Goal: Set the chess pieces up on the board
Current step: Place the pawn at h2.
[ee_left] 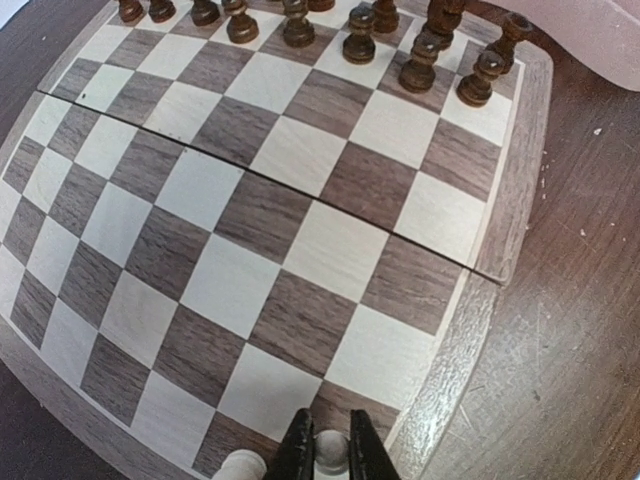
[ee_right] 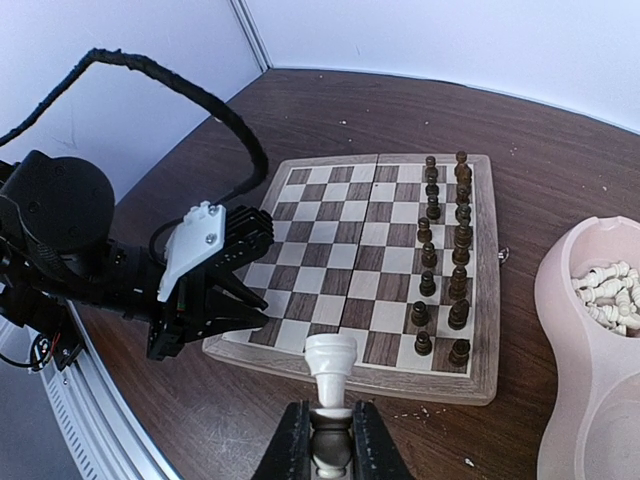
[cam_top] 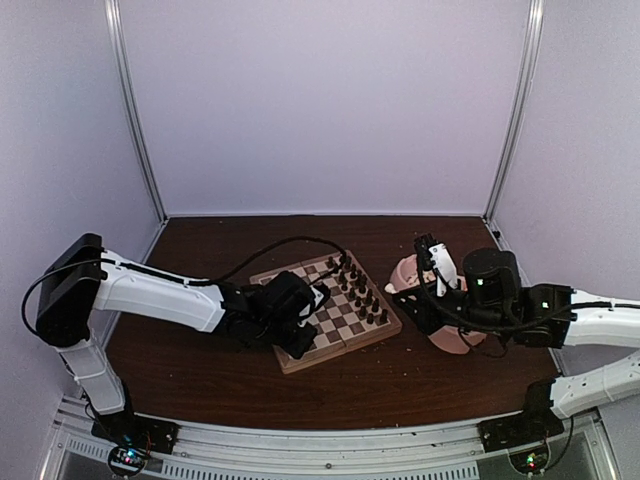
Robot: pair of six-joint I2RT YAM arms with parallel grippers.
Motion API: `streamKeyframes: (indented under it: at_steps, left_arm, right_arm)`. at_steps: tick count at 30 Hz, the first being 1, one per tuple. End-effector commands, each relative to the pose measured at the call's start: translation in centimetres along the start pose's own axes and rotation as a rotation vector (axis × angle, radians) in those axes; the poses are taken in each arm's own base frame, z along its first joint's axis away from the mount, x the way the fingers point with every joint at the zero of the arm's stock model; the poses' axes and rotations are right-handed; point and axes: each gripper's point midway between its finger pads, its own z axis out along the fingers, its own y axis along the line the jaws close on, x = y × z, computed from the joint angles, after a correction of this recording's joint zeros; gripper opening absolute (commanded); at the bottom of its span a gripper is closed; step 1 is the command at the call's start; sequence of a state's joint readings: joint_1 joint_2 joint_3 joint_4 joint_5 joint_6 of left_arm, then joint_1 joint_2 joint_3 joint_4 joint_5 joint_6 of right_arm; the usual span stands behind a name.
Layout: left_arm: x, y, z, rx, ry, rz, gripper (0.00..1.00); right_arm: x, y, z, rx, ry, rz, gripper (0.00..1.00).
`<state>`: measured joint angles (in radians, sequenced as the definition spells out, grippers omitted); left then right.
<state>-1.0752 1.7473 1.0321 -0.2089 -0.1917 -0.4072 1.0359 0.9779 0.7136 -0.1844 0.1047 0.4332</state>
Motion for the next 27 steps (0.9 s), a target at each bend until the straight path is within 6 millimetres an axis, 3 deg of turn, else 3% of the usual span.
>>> streamKeyframes:
  at_steps: [1, 10, 20, 27]
  left_arm:
    - [-0.7, 0.0, 0.9, -0.019, -0.026, -0.03, 0.11]
    - [-0.7, -0.6, 1.0, 0.021, -0.034, -0.037, 0.12]
    - [-0.4, -0.8, 0.8, 0.039, -0.036, -0.057, 0.28]
    - [-0.8, -0.7, 0.0, 0.04, -0.047, -0.059, 0.27]
  right_arm:
    - [-0.9, 0.2, -0.2, -0.013, -0.033, -0.002, 0.0]
    - [-0.7, 0.1, -0.1, -0.011, -0.028, -0.001, 0.0]
    - [-0.5, 0.2, 0.0, -0.015, -0.022, 0.001, 0.0]
    - [-0.5, 0.3, 0.1, -0.017, -0.018, 0.0, 0.0]
